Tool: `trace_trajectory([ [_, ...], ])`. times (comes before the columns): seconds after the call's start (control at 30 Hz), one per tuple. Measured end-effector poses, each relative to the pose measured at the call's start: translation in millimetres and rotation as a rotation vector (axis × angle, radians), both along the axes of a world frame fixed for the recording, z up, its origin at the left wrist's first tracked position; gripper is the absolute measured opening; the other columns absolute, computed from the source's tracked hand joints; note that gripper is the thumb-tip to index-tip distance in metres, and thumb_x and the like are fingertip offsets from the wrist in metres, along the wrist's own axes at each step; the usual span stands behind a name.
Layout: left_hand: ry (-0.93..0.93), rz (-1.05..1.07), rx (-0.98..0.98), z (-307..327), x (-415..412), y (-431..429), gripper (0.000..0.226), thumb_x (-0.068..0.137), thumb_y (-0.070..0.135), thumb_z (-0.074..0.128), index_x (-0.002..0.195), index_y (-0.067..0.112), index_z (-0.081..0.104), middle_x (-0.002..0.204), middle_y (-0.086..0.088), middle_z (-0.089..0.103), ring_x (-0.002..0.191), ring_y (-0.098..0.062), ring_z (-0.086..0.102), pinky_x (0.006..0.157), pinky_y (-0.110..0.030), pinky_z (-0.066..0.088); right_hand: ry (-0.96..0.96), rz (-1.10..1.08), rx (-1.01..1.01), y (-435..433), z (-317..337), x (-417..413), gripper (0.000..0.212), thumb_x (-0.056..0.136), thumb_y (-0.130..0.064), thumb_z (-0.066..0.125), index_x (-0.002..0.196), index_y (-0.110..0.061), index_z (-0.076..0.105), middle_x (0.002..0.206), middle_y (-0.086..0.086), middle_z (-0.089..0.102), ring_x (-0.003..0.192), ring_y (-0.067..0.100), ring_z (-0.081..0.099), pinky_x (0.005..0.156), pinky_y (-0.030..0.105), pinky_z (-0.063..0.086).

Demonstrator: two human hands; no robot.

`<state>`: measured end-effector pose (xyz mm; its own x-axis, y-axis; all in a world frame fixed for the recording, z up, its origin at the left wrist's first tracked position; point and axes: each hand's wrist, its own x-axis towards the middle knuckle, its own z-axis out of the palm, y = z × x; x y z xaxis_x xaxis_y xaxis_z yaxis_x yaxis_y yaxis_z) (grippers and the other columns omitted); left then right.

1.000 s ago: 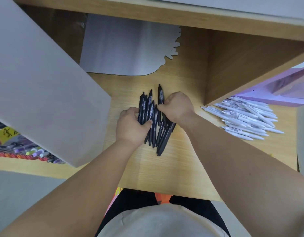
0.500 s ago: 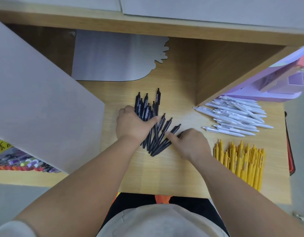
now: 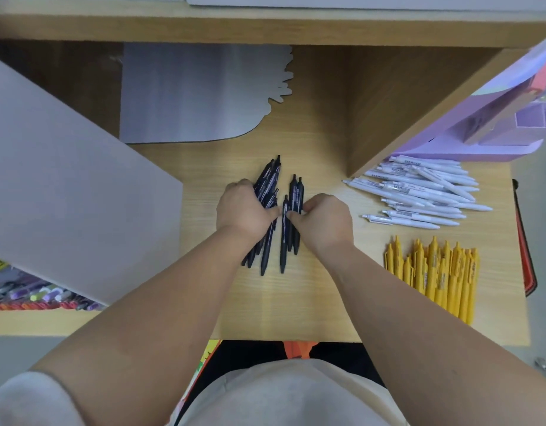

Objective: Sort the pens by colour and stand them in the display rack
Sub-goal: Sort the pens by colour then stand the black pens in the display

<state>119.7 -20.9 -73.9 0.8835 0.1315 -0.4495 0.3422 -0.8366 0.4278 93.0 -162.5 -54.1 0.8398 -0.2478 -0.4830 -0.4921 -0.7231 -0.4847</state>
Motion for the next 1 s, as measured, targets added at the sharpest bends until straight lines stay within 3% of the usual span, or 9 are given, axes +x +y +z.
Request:
trace_trajectory([
  [0.2,0.076,0.002,-0.152,10,-1,14,0.039,0.067,0.038,0.089,0.089,0.019,0.064,0.090,0.004,0.068,0.077,-0.011,0.063,0.067,-0.027,0.054,0.029,-0.026,0.043,-3,-6,-1,0.033,0.082,-0.038,0.076,0.097,-0.009,0.068,0.082,0.001,0.067,0.084,0.022,0.066,0.069,0.027,0.051],
  [0.3,0.067,0.007,-0.209,12,-1,20,0.036,0.072,0.033,0.087,0.100,0.021,0.068,0.098,0.011,0.069,0.082,-0.008,0.063,0.070,-0.021,0.050,0.027,-0.022,0.036,-2,-7,-5,0.042,0.082,-0.046,0.073,0.107,-0.013,0.067,0.095,0.001,0.070,0.091,0.019,0.065,0.068,0.024,0.044],
  [0.4,0.062,0.005,-0.221,12,-2,23,0.033,0.076,0.028,0.084,0.104,0.021,0.067,0.100,0.009,0.068,0.085,-0.008,0.062,0.072,-0.020,0.047,0.054,0.023,-0.012,3,-4,-8,0.060,0.074,-0.059,0.076,0.112,-0.013,0.065,0.100,0.000,0.068,0.083,0.015,0.058,0.066,0.025,0.043],
  [0.53,0.071,-0.021,-0.208,11,-1,24,0.020,0.080,0.025,0.080,0.094,0.018,0.068,0.079,0.009,0.065,0.068,-0.003,0.059,0.053,-0.010,0.042,0.084,0.076,-0.097,9,-5,-7,0.050,0.070,-0.056,0.080,0.092,-0.015,0.061,0.082,-0.004,0.063,0.071,0.015,0.057,0.059,0.027,0.048],
  [0.63,0.082,-0.057,-0.191,12,1,24,0.015,0.083,0.023,0.077,0.080,0.017,0.064,0.065,0.008,0.057,0.056,-0.003,0.051,0.039,-0.009,0.033,0.112,0.087,-0.083,9,-4,-3,0.029,0.073,-0.037,0.076,0.074,-0.015,0.057,0.064,-0.002,0.060,0.058,0.015,0.058,0.048,0.025,0.043],
  [0.7,0.096,-0.077,-0.158,12,1,24,0.019,0.084,0.024,0.075,0.076,0.015,0.061,0.063,0.006,0.056,0.054,-0.005,0.051,0.038,-0.011,0.033,0.112,0.098,-0.087,8,-4,-2,0.023,0.074,-0.032,0.071,0.070,-0.015,0.055,0.064,0.000,0.060,0.059,0.019,0.060,0.049,0.026,0.046],
  [0.87,0.123,-0.110,-0.105,11,0,23,0.026,0.083,0.032,0.076,0.072,0.017,0.058,0.068,0.004,0.059,0.060,-0.009,0.052,0.046,-0.021,0.036,0.112,0.145,-0.121,7,-6,-6,0.037,0.084,-0.039,0.070,0.065,-0.018,0.046,0.063,0.000,0.056,0.061,0.022,0.058,0.051,0.027,0.040],
  [1.0,0.169,-0.097,-0.131,14,-1,22,0.027,0.074,0.033,0.084,0.080,0.011,0.068,0.074,-0.002,0.066,0.063,-0.014,0.058,0.051,-0.024,0.044,0.118,0.206,-0.133,16,-5,-10,0.038,0.088,-0.040,0.067,0.066,-0.019,0.043,0.066,0.000,0.054,0.065,0.023,0.058,0.055,0.028,0.040],
])
